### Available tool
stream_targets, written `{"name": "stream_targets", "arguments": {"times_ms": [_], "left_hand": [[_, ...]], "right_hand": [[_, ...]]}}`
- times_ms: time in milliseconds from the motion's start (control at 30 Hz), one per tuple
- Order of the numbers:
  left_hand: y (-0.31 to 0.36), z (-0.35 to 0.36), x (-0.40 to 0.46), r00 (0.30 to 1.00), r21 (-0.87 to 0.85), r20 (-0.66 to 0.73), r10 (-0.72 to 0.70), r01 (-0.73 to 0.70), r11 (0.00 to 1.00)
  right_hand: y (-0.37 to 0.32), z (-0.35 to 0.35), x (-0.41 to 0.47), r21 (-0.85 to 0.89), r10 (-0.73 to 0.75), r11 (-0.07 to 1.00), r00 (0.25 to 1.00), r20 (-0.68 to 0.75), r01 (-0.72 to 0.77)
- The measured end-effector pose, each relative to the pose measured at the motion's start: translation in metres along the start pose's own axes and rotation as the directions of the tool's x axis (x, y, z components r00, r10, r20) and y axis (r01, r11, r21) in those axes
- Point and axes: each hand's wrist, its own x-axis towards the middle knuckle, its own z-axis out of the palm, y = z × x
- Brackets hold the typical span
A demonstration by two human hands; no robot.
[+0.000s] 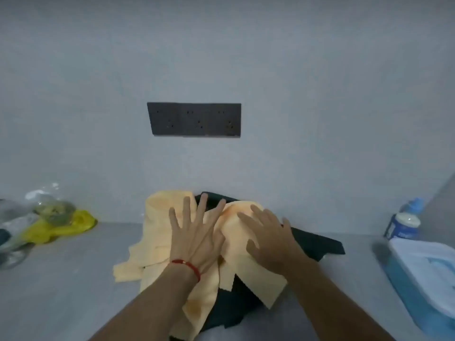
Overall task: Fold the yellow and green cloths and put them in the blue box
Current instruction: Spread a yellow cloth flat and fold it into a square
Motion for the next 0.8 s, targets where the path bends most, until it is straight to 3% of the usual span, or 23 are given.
{"name": "stream_targets", "arguments": {"times_ms": [33, 133, 200, 300, 400, 500, 567, 667, 733, 800], "left_hand": [[-0.002, 0.019, -0.017, 0.995, -0.014, 0.083, -0.056, 0.058, 0.998], [-0.013, 0.091, -0.063, 0.974, -0.082, 0.16, -0.16, 0.175, 0.981], [-0.017, 0.123, -0.084, 0.968, -0.203, 0.189, -0.164, 0.202, 0.958], [-0.019, 0.141, -0.1, 0.986, -0.251, 0.126, -0.106, 0.135, 0.958], [-0.01, 0.128, -0.118, 0.999, -0.318, 0.029, -0.039, 0.046, 0.947], [-0.004, 0.105, -0.136, 0.984, -0.281, -0.136, 0.115, -0.15, 0.948], [0.003, 0.088, -0.141, 0.953, -0.308, -0.237, 0.19, -0.259, 0.915], [0.019, 0.065, -0.148, 0.923, -0.257, -0.294, 0.247, -0.325, 0.91], [0.024, 0.063, -0.155, 0.927, -0.198, -0.294, 0.233, -0.297, 0.934], [0.029, 0.067, -0.162, 0.952, -0.128, -0.263, 0.157, -0.196, 0.972]], "right_hand": [[-0.008, 0.027, 0.0, 0.034, 0.014, 0.999, 0.998, 0.067, -0.017], [-0.031, 0.096, 0.004, 0.185, 0.072, 0.978, 0.989, 0.128, -0.095], [-0.036, 0.13, 0.001, 0.13, 0.085, 0.987, 0.995, 0.057, -0.091], [-0.031, 0.156, -0.017, 0.122, 0.096, 0.99, 0.983, -0.156, -0.077], [-0.02, 0.163, -0.051, 0.256, 0.183, 0.96, 0.949, -0.255, -0.116], [0.008, 0.149, -0.099, 0.324, 0.215, 0.939, 0.93, -0.297, -0.113], [0.037, 0.133, -0.138, 0.192, 0.235, 0.962, 0.947, -0.22, -0.194], [0.08, 0.107, -0.2, -0.162, 0.317, 0.929, 0.941, -0.119, -0.334], [0.089, 0.093, -0.237, -0.329, 0.421, 0.829, 0.892, -0.164, -0.452], [0.083, 0.083, -0.256, -0.232, 0.466, 0.805, 0.824, -0.321, -0.546]]}}
